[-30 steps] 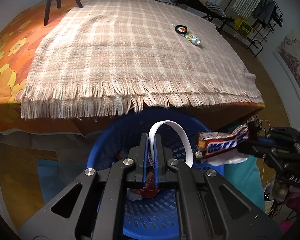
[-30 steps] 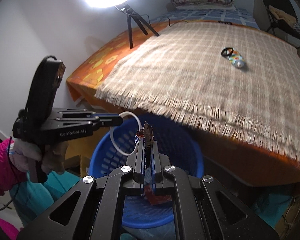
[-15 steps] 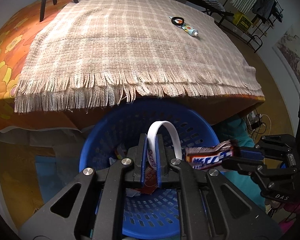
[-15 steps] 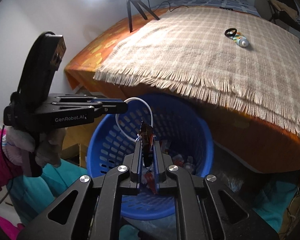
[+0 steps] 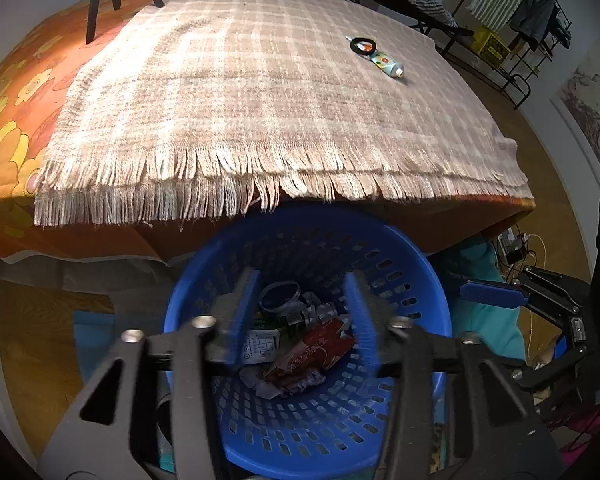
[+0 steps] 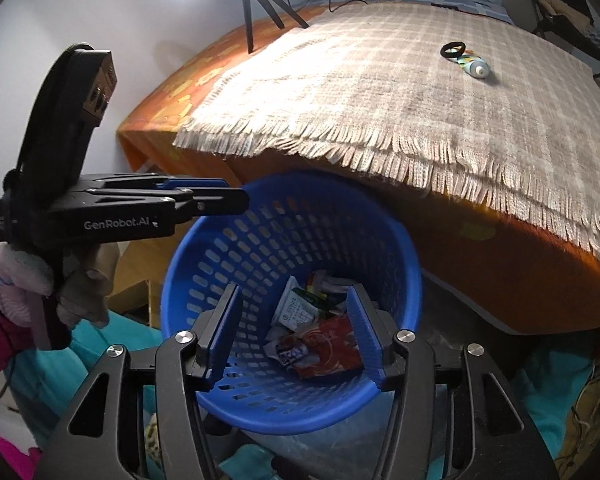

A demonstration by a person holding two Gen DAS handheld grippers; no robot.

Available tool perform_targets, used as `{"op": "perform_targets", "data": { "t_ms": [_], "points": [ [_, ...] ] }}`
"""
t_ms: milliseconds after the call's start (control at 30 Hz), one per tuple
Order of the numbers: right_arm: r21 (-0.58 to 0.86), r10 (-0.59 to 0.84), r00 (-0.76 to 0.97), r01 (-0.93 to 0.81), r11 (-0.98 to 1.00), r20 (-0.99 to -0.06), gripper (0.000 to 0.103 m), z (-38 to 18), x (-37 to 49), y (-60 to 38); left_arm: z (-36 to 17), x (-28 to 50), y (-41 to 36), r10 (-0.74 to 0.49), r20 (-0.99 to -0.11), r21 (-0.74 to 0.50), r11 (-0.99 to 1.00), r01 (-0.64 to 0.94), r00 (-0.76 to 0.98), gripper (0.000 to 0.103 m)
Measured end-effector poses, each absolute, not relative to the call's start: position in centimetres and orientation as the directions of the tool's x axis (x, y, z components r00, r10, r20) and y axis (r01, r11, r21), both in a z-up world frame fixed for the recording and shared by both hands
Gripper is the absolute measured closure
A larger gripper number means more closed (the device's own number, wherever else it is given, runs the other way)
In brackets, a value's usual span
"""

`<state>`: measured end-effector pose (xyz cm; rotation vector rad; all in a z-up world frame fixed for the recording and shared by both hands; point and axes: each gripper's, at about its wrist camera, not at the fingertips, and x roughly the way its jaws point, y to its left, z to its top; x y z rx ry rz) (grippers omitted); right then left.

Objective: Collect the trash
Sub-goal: 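Carry tape roll and wrapper over the blue basket and open both tools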

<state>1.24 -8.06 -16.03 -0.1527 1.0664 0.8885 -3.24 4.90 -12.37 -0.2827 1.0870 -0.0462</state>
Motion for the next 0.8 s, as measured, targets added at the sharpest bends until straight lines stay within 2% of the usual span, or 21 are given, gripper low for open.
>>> {"op": "perform_targets", "data": {
  "t_ms": [167, 600, 733, 800],
  "points": [
    [0.243, 0.527, 0.229, -0.694, 0.678, -0.818, 0.035, -15.8, 1.1, -8.0, -11.8, -2.9, 5.0, -0.169, -0.861, -0.247, 0.963, -0.104, 0.48, 0.047],
    [0.112, 0.431, 0.343, -0.661, 0.742, -0.835, 0.034, -15.0, 2.6, -8.6, -10.4, -1.1, 4.7, -0.138, -0.849, -0.222, 0.969, -0.107, 0.51, 0.047],
    [0.074, 0.402, 0.381, -0.642, 0.763, -0.833, 0.034, -14.8, 3.5, -9.1, -9.8, 0.1, 4.7, -0.128, -0.844, -0.218, 0.969, -0.116, 0.522, 0.038],
    [0.062, 0.394, 0.395, -0.635, 0.77, -0.83, 0.034, -14.6, 4.0, -9.4, -9.5, 0.7, 4.6, -0.125, -0.841, -0.216, 0.97, -0.115, 0.527, 0.038]
  ]
}}
